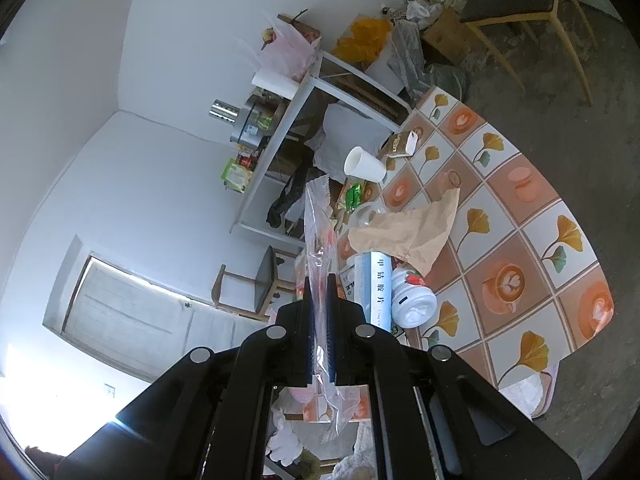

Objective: Collect trash
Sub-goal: 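Lift the pink sponge with the left tool while the right tool carries the clear bag away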

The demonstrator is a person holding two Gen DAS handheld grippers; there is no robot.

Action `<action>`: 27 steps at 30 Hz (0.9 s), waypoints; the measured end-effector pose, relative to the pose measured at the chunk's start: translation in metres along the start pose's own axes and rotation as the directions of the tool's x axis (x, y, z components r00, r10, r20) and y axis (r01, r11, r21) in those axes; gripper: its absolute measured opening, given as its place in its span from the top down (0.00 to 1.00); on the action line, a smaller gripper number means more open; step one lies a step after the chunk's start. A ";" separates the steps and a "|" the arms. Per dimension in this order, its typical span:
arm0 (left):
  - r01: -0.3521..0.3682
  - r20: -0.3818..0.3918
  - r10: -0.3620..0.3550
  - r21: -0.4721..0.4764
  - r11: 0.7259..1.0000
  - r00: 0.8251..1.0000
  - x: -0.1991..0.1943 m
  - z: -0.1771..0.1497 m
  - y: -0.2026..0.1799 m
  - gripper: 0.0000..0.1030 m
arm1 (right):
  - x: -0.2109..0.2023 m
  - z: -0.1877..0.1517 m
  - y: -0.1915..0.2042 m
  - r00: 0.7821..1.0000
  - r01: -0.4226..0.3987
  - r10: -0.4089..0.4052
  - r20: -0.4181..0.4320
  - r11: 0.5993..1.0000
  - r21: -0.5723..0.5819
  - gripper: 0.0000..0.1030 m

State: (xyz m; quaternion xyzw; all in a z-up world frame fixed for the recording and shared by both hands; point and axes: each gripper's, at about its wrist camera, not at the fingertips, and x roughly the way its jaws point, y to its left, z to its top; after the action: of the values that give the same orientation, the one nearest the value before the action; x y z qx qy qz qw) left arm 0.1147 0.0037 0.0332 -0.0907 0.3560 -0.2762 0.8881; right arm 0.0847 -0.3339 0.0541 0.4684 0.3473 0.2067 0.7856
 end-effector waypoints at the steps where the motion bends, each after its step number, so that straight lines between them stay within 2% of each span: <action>1: 0.002 -0.002 -0.002 0.003 1.000 1.000 0.001 0.000 -0.002 0.23 | -0.001 0.000 0.000 1.000 0.000 0.000 0.003 1.000 0.002 0.95; 18: 0.028 -0.045 -0.026 0.061 0.998 0.999 0.029 0.007 -0.039 0.22 | -0.037 0.010 -0.035 0.997 -0.003 -0.001 0.072 0.998 0.058 0.95; 27: 0.045 -0.090 -0.037 0.095 0.994 0.995 0.056 0.011 -0.070 0.22 | -0.062 0.016 -0.077 0.993 -0.031 0.017 0.117 0.992 0.120 0.95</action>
State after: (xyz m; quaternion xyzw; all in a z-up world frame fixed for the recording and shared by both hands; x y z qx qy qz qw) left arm 0.1256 -0.0856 0.0336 -0.0423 0.3791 -0.3152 0.8690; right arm 0.0548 -0.4203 0.0131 0.5308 0.3076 0.1670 0.7719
